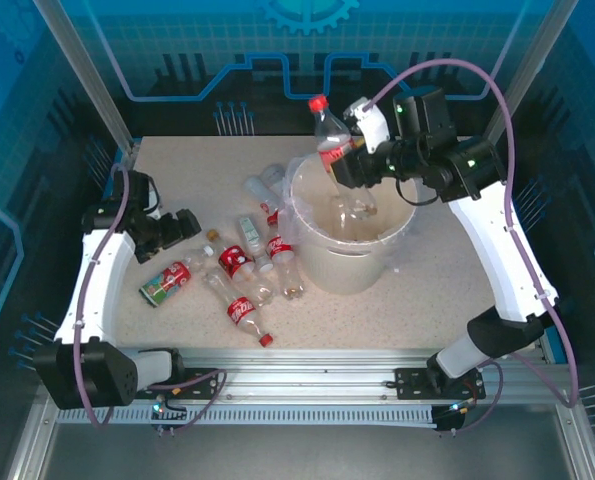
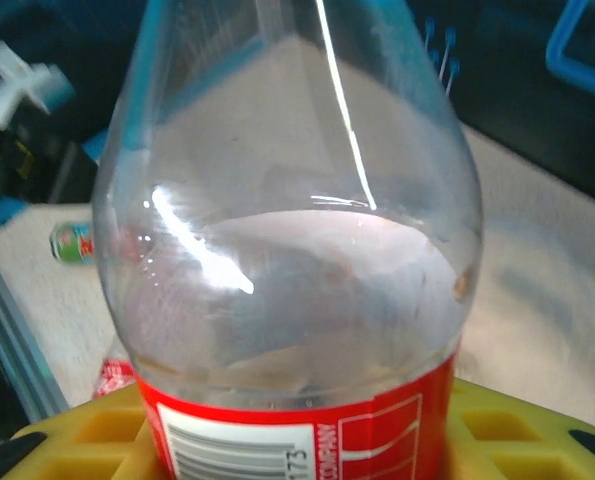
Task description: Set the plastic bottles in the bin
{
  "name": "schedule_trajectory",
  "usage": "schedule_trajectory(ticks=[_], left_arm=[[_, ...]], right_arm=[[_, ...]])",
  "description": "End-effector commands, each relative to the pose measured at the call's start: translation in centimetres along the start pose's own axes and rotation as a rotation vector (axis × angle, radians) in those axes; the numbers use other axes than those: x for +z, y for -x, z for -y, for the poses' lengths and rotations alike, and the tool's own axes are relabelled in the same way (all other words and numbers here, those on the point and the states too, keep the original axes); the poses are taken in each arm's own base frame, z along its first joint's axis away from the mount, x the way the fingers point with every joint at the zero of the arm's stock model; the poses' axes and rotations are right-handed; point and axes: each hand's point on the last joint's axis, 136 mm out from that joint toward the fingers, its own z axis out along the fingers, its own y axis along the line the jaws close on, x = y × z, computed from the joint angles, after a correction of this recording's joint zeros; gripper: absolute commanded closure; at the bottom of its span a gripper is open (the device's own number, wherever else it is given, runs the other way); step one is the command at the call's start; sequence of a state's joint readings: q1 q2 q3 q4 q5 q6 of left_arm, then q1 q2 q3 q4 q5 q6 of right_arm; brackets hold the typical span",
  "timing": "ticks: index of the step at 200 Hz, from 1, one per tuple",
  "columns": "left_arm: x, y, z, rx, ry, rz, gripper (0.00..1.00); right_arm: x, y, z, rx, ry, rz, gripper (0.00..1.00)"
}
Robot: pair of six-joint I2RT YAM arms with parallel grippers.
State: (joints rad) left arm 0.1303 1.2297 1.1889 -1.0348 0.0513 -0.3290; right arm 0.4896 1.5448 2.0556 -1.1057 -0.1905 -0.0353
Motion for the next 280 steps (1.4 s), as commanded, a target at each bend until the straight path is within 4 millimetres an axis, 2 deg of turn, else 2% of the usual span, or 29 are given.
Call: schedule_trajectory(ticks=[1, 30, 82, 126, 155, 206, 244, 280], left_arm=[[1.4, -0.6, -1.7, 0.040, 0.087, -0.022, 0.03], [3.1, -0.8, -2.4, 0.057, 0.102, -0.012, 0.02], [4.8, -0.9, -3.5, 0.088, 0.149, -0.020, 0.01], [5.9, -1.5, -4.0, 0.147, 0.169, -0.063, 0.01], [6.5, -1.6, -4.4, 0.167, 0.193, -0.094, 0.01], [7.4, -2.2, -4.4, 0.205, 0.200, -0.172, 0.01], [8.0, -3.5, -4.3, 0.348, 0.233, -0.293, 0.01], [9.6, -3.1, -4.7, 0.420, 0.277, -0.336, 0.01]], right_arm=[[1.1, -4.4, 1.2, 0.007, -0.021, -0.148, 0.52], [2.6, -6.8, 2.1, 0.023, -0.031, -0.201, 0.52], [5.1, -10.4, 3.5, 0.063, -0.016, -0.206, 0.52], [6.1, -11.7, 4.0, 0.083, -0.009, -0.222, 0.44], [6.0, -11.6, 4.1, 0.086, -0.014, -0.218, 0.31], [4.4, -9.4, 4.0, 0.086, -0.035, -0.144, 0.14], [3.8, -7.8, 4.4, 0.097, -0.060, -0.080, 0.13], [2.7, -5.9, 4.7, 0.109, -0.086, 0.008, 0.13]])
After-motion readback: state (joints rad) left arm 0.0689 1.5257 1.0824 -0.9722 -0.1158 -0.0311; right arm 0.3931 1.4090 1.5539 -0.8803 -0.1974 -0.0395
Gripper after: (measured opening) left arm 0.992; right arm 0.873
